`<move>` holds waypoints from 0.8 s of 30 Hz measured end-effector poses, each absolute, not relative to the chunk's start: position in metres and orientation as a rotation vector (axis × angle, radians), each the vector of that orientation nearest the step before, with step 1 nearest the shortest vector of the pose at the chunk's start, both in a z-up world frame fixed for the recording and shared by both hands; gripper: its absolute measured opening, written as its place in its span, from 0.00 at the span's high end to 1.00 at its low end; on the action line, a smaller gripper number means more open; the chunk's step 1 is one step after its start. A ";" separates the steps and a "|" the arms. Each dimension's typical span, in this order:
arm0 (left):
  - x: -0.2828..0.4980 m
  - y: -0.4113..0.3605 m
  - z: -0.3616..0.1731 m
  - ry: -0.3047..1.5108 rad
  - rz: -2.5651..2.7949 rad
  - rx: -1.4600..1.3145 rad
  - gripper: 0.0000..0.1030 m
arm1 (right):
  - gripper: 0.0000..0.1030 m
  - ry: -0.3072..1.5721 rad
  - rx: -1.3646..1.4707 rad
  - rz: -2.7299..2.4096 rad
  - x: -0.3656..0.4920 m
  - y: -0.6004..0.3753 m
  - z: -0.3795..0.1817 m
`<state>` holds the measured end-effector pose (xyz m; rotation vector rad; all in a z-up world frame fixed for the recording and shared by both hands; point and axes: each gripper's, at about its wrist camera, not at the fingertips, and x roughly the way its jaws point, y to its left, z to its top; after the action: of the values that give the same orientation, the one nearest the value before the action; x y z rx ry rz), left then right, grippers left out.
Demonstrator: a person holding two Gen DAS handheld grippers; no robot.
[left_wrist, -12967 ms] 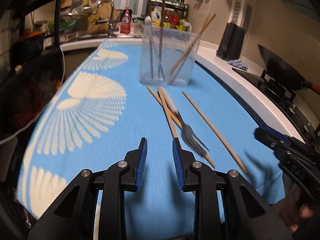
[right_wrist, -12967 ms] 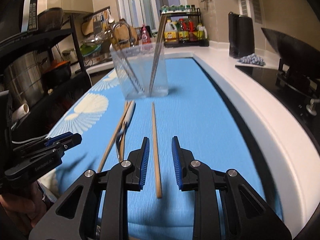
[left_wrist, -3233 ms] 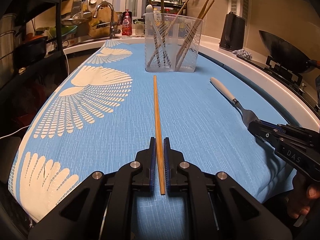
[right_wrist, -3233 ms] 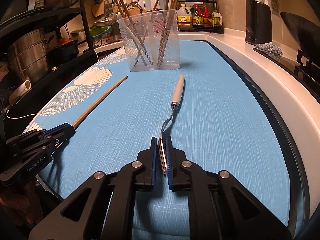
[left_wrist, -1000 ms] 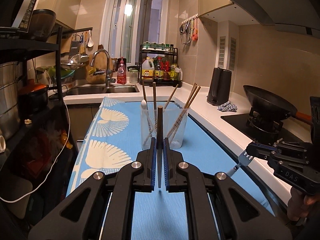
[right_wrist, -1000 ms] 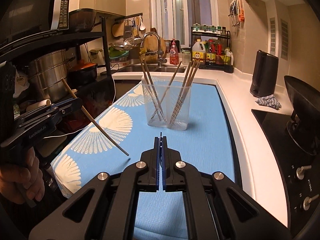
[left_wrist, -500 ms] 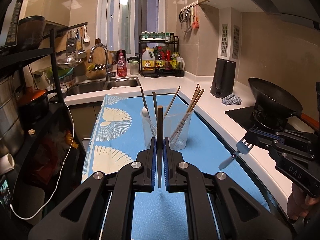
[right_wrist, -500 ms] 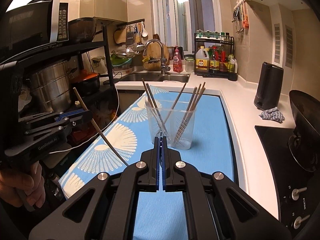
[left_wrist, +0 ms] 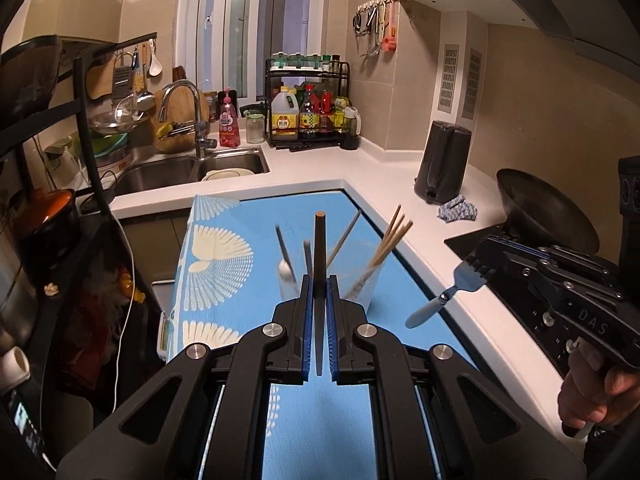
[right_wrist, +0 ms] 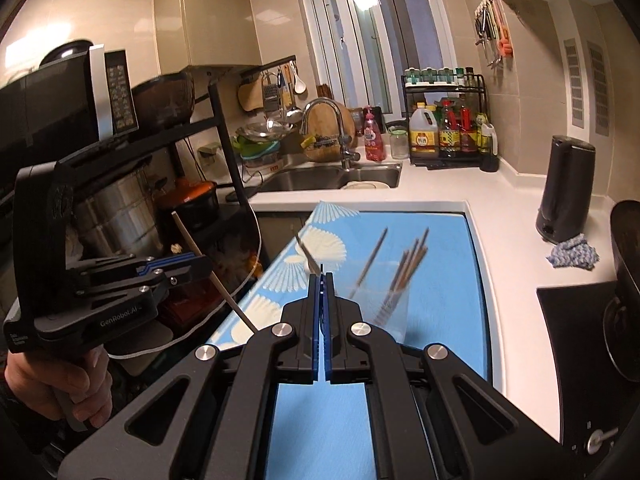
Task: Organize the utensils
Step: 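Lower the chopstick and the fork down into the clear container, then open both tools to release the chopstick and fork inside the container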
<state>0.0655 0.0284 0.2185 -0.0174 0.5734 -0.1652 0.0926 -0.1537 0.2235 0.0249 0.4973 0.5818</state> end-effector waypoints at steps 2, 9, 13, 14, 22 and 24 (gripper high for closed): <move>0.075 0.029 0.231 0.567 -0.182 -0.031 0.94 | 0.99 0.480 0.034 0.598 0.104 -0.149 0.238; 0.115 0.019 0.275 0.522 -0.216 -0.034 0.94 | 0.99 0.428 0.062 0.626 0.141 -0.133 0.276; 0.145 0.013 0.276 0.516 -0.197 -0.026 0.94 | 0.99 0.453 0.076 0.609 0.168 -0.128 0.265; 0.154 0.012 0.272 0.523 -0.190 -0.024 0.94 | 0.99 0.468 0.078 0.603 0.176 -0.127 0.258; 0.205 0.011 0.206 0.667 -0.165 0.012 0.94 | 0.99 0.588 0.097 0.574 0.216 -0.123 0.197; 0.211 0.012 0.191 0.702 -0.169 0.015 0.93 | 0.97 0.604 0.085 0.562 0.219 -0.120 0.188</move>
<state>0.2108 0.0123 0.1908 0.0149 0.7024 -0.1692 0.2187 -0.1204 0.1884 0.0854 0.6042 0.5621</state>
